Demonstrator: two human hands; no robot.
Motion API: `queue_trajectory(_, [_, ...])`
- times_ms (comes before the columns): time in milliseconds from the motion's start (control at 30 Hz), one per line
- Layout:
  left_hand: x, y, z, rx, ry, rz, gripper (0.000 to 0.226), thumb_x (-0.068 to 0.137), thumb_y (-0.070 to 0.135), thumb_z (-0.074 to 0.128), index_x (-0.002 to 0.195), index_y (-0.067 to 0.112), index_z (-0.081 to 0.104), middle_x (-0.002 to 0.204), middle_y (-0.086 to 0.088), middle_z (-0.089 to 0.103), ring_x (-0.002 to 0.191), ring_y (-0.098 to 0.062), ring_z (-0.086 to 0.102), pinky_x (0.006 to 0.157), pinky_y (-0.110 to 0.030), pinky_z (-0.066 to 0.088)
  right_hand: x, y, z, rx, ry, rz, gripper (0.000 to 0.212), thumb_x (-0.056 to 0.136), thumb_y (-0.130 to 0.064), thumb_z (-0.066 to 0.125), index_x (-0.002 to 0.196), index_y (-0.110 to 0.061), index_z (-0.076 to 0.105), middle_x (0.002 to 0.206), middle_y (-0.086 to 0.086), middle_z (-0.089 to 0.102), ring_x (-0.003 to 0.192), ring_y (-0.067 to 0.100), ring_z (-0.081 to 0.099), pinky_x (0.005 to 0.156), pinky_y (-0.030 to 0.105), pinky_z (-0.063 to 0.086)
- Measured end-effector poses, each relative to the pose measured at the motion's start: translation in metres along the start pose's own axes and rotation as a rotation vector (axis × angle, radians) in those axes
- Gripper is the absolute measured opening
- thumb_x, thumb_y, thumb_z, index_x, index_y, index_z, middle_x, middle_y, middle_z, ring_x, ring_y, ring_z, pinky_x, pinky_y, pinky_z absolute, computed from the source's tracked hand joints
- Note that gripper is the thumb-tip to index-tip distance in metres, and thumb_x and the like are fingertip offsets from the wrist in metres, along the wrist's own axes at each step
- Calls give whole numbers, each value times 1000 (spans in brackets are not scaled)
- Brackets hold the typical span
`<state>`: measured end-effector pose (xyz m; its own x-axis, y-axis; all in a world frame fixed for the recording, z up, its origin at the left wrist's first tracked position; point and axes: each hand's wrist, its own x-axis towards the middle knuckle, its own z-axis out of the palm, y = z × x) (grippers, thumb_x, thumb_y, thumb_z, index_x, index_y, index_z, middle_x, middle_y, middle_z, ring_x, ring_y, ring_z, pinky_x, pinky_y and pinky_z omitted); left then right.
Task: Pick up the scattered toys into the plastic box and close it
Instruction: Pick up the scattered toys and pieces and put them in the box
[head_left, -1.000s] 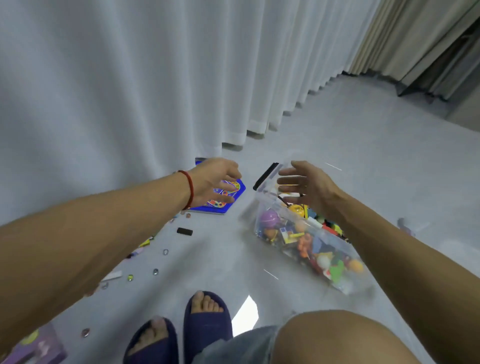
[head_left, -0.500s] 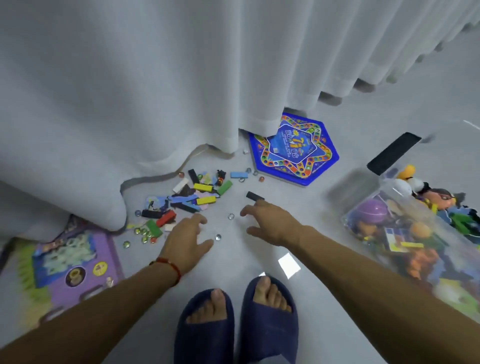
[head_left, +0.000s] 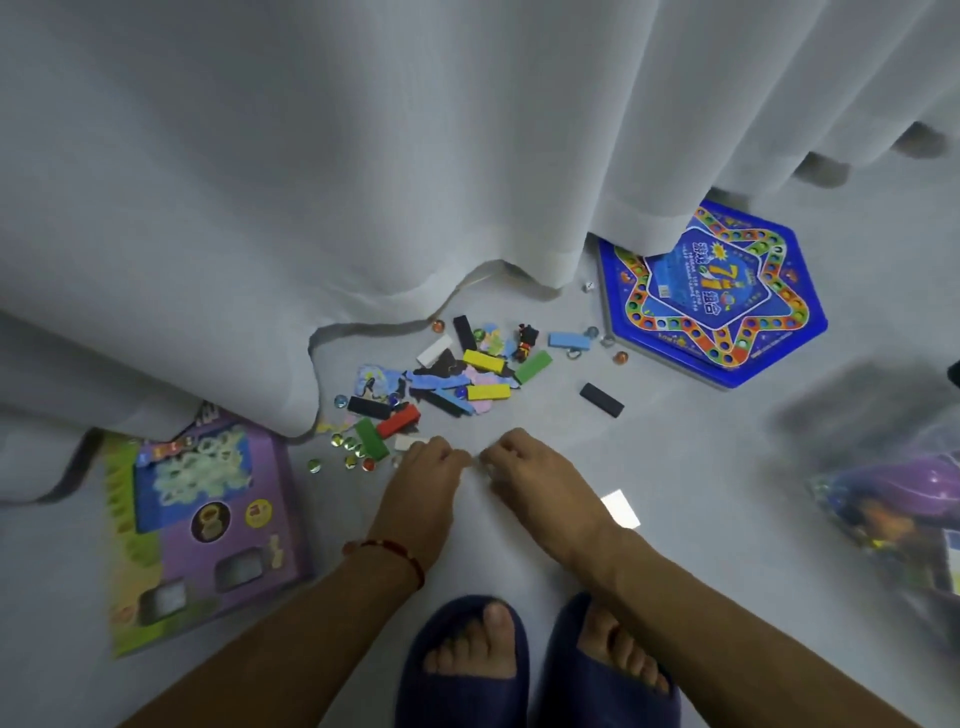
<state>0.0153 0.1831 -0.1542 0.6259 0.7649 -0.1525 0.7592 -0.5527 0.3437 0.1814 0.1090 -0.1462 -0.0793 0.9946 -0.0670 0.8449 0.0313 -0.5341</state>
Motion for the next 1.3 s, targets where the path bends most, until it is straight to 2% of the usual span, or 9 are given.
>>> queue_trajectory(200, [-47,-20,-29,-172,260,-74,19,77,-5,72,96,0,71,92,-6,62,91,-4,57,80,-14,44,0,-5,8,86,-36,109,19,99,-12,53,115,-14,63,109,4,58,92,19,57,85,30,50])
queue_trajectory(300, [-94,-46,-35,53,196,-179,17,88,19,58,101,17,69,96,-2,60,82,-22,58,65,-37,53,-1,-15,-4,577,116,478,16,99,-11,55,107,-13,68,93,1,69,77,12,67,77,24,54])
queue_trajectory(467, [-110,-59,-16,3,105,-223,23,89,26,47,97,18,67,92,1,57,80,-20,57,65,-32,51,-7,-20,-30,1608,267,956,24,95,-13,58,104,4,72,83,13,66,72,23,62,69,35,56])
queue_trajectory(533, [-108,-60,-10,-22,97,-186,24,89,25,46,95,15,67,91,-1,57,78,-21,58,66,-31,49,-11,-11,-33,1490,300,971,28,100,-20,53,101,-1,74,84,12,67,69,20,57,62,33,50])
queue_trajectory(667, [-92,-42,-20,-276,135,-354,11,91,11,63,99,15,69,94,-3,66,83,-17,59,74,-29,47,-8,28,-47,484,367,780,27,107,-23,42,115,-13,66,104,5,70,83,18,61,80,35,53])
queue_trajectory(833, [-34,19,-45,-1394,-60,-775,15,95,11,58,105,10,69,79,-6,64,70,-15,60,70,-28,57,5,61,-59,-137,-17,778,32,105,-44,37,125,-19,35,102,9,67,80,28,65,75,46,58])
queue_trajectory(933, [-4,46,-44,-1862,-229,-937,17,98,9,49,105,0,62,84,-11,59,67,-16,53,58,-22,46,8,52,-59,-79,-53,751,32,105,-46,37,119,-17,39,96,9,66,77,26,63,73,47,58])
queue_trajectory(1100, [21,79,-36,-1969,-420,-941,33,95,24,36,89,5,62,73,-10,58,64,-18,54,62,-27,43,0,-11,-77,338,-31,570,20,101,-40,51,105,-21,53,88,-4,63,73,8,58,60,19,46])
queue_trajectory(1300, [24,102,-33,-2151,-551,-948,41,93,29,36,73,9,66,78,-12,65,81,-26,61,79,-36,47,-1,-44,-82,-44,-239,429,30,103,-29,48,130,-18,55,101,0,46,86,17,49,71,27,39])
